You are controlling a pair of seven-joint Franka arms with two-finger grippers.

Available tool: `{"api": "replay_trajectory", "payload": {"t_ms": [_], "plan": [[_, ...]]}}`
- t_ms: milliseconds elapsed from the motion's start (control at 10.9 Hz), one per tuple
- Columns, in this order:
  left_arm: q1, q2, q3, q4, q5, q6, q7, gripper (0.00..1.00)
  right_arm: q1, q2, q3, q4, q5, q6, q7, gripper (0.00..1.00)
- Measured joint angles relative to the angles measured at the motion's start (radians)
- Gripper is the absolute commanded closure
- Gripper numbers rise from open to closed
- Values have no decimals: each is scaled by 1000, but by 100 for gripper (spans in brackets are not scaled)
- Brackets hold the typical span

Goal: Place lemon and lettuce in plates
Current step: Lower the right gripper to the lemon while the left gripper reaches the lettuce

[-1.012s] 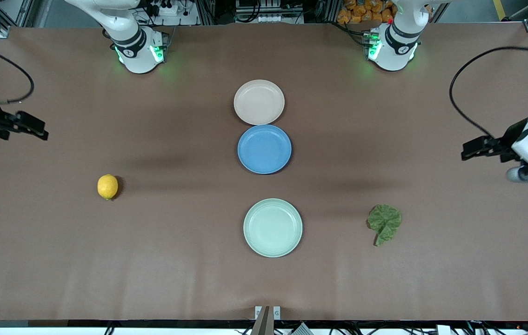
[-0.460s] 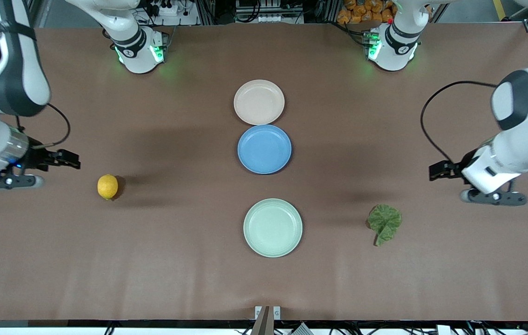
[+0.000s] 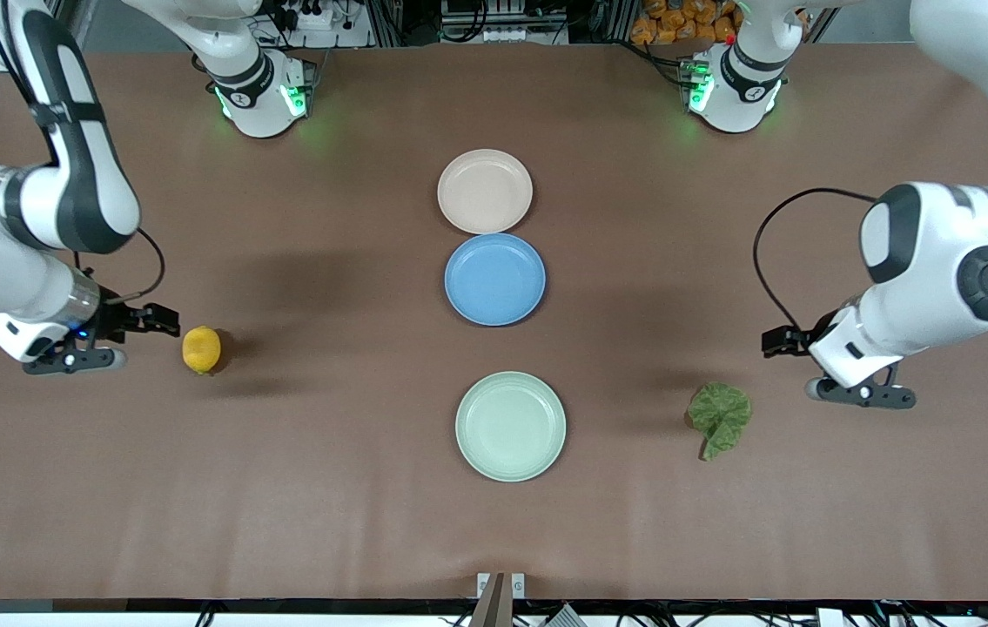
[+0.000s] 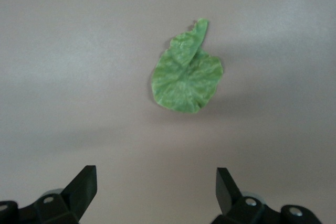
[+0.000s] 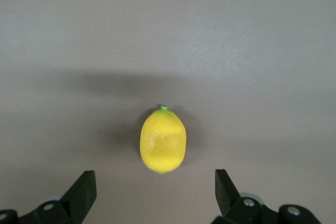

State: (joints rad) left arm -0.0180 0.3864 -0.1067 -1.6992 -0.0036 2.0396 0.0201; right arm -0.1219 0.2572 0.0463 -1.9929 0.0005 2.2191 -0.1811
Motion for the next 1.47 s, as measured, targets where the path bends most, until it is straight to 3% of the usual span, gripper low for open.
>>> {"api": "replay_trajectory", "payload": {"t_ms": [276, 828, 920, 1104, 1196, 1472], "plan": [[-2, 94, 0, -13, 0, 152, 1, 0, 0, 46, 1, -132, 0, 199, -3, 0], [-20, 258, 0, -18, 42, 402, 3, 0, -1, 142, -1, -146, 0, 285, -3, 0], [-21, 274, 0, -17, 49, 426, 3, 2, -3, 160, -1, -145, 0, 304, -3, 6], [-23, 292, 0, -17, 52, 453, 3, 2, -10, 189, -2, -143, 0, 323, -2, 64], [-25, 299, 0, -17, 52, 467, 3, 4, -14, 197, -2, -141, 0, 325, -2, 84], [-28, 324, 0, -16, 52, 501, 3, 6, -16, 199, -1, -137, 0, 324, -2, 96]]}}
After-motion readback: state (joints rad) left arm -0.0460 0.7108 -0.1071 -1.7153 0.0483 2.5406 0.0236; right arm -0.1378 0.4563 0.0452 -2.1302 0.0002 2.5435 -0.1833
